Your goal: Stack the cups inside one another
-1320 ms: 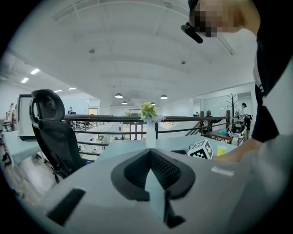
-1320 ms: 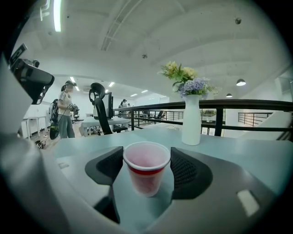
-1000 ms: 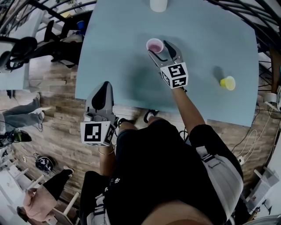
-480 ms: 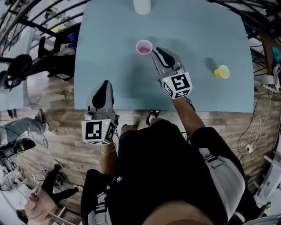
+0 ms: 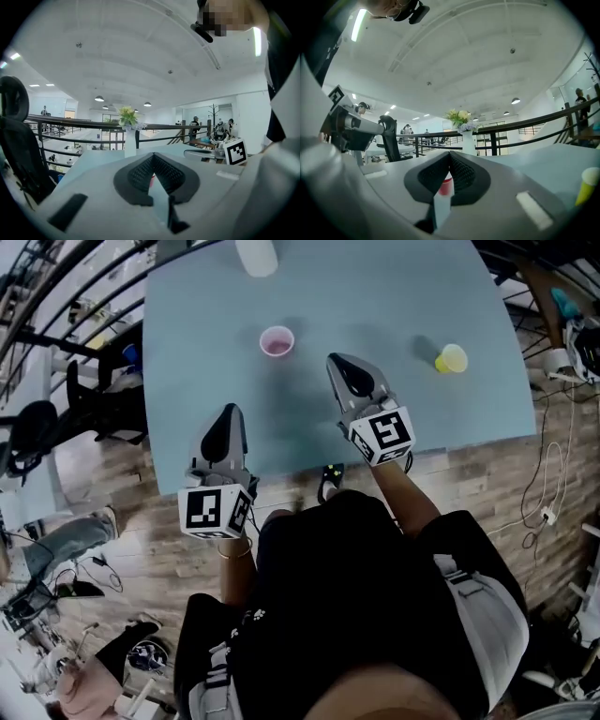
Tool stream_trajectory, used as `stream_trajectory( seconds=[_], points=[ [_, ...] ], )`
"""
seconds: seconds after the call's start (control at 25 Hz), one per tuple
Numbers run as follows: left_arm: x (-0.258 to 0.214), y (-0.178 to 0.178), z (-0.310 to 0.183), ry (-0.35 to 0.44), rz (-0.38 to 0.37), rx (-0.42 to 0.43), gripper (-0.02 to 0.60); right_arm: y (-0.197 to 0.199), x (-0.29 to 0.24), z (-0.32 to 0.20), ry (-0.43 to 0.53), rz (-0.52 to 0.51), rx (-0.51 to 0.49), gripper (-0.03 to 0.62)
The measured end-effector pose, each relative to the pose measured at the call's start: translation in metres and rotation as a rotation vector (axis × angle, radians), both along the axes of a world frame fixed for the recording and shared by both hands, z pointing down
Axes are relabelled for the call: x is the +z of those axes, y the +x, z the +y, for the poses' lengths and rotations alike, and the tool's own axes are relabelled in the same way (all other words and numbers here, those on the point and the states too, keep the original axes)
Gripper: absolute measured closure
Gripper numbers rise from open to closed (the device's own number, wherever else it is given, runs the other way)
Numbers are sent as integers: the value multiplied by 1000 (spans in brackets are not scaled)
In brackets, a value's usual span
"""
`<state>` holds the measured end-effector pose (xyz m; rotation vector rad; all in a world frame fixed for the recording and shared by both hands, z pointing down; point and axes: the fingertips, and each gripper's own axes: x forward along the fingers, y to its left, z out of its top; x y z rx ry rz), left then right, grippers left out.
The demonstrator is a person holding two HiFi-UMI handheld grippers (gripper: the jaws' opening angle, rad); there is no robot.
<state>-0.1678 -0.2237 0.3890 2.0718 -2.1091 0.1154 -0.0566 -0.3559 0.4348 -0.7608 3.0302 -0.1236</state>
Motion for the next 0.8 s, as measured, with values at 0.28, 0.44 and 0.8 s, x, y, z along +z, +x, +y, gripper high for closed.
stream_trajectory(
  seconds=[0.28,0.44,0.8],
  points=[
    [2,30,-25,9,8,126,589,56,-22,8,17,-52,135,588],
    [2,59,-42,16,11,211,589,102,-31,3,31,-62,242,588],
    [3,115,-69,9,13,364,589,209,-6,-17,32,24,503,588]
  ],
)
